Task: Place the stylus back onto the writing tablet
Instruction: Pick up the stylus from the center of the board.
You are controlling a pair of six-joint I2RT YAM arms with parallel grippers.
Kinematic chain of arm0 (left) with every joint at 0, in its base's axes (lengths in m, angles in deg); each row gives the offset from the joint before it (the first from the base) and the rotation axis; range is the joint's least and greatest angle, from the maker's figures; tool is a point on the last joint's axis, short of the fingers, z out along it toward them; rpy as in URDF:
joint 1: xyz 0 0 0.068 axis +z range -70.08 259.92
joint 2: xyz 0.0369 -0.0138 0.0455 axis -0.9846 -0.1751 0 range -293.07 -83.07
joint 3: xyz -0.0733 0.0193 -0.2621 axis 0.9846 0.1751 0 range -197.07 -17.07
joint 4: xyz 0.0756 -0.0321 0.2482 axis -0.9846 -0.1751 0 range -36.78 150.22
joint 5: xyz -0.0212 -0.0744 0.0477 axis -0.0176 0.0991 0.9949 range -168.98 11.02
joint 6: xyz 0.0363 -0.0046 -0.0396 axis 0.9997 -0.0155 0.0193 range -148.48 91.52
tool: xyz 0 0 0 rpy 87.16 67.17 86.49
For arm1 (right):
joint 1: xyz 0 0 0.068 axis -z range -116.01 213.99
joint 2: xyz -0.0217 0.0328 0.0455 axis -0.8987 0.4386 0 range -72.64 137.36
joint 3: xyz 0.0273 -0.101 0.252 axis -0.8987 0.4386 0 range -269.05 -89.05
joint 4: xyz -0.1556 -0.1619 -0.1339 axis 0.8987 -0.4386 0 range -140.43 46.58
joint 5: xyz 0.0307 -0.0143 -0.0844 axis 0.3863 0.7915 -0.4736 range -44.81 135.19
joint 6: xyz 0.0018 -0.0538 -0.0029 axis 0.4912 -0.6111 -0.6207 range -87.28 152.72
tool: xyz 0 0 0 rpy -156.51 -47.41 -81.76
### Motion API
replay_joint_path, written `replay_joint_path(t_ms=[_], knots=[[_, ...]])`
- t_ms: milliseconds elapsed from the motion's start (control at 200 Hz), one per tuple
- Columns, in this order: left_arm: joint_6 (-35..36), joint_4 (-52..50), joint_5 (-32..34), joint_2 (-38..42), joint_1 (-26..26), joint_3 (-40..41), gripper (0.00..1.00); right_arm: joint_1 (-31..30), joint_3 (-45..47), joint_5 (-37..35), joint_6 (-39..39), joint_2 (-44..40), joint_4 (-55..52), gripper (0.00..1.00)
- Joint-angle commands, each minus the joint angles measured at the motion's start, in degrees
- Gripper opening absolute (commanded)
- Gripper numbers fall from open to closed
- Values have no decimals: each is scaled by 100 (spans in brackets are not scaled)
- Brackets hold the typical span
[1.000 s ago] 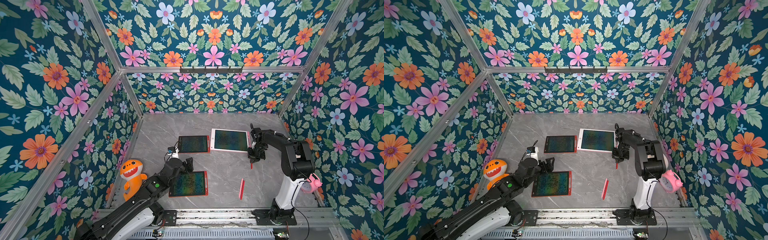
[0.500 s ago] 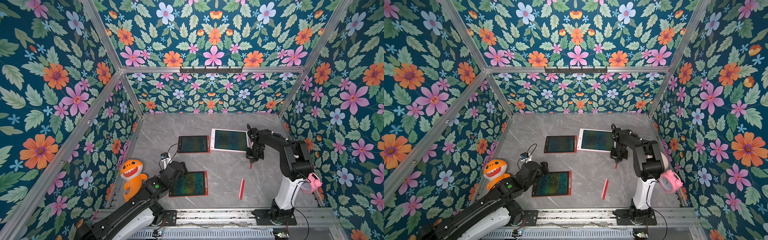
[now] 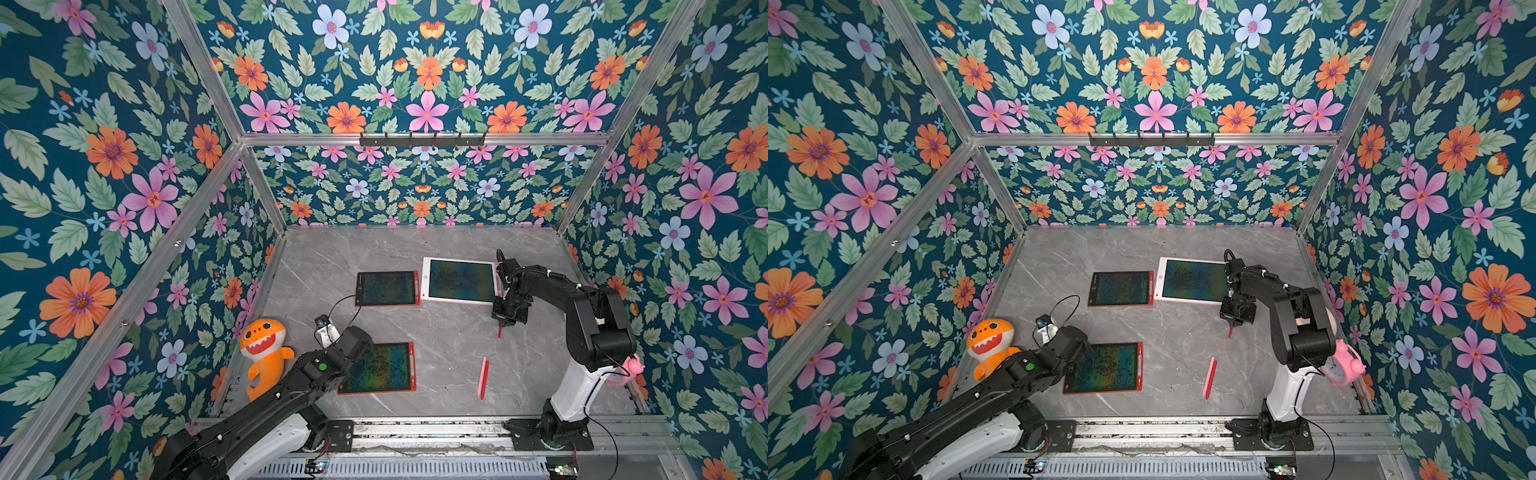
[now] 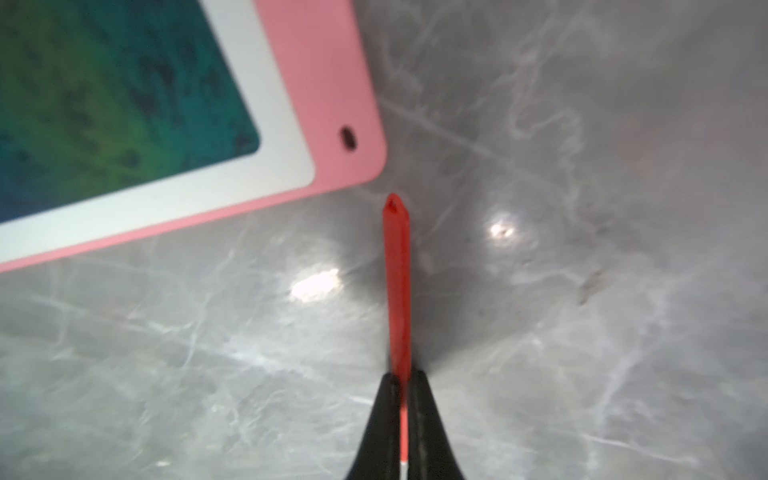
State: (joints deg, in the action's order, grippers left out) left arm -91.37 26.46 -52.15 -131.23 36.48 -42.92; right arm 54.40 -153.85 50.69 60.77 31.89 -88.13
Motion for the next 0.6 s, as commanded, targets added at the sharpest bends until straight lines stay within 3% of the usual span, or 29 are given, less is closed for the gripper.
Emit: replay_joint_path(t_ms=[0,245,435,595], knots=[[-157,-171,62,191,9,131,93,-43,242,662,107,-205,181,0],[277,629,-411,764,19,589,88,-91,722,1276,50,-1389,270,0],[379,616,-504,354,19,519,85,-479,987,1253,229,-2115,97,0],[383,809,-565,-63,19,533,83,-1136,1046,1078,478,-2227,6,0]])
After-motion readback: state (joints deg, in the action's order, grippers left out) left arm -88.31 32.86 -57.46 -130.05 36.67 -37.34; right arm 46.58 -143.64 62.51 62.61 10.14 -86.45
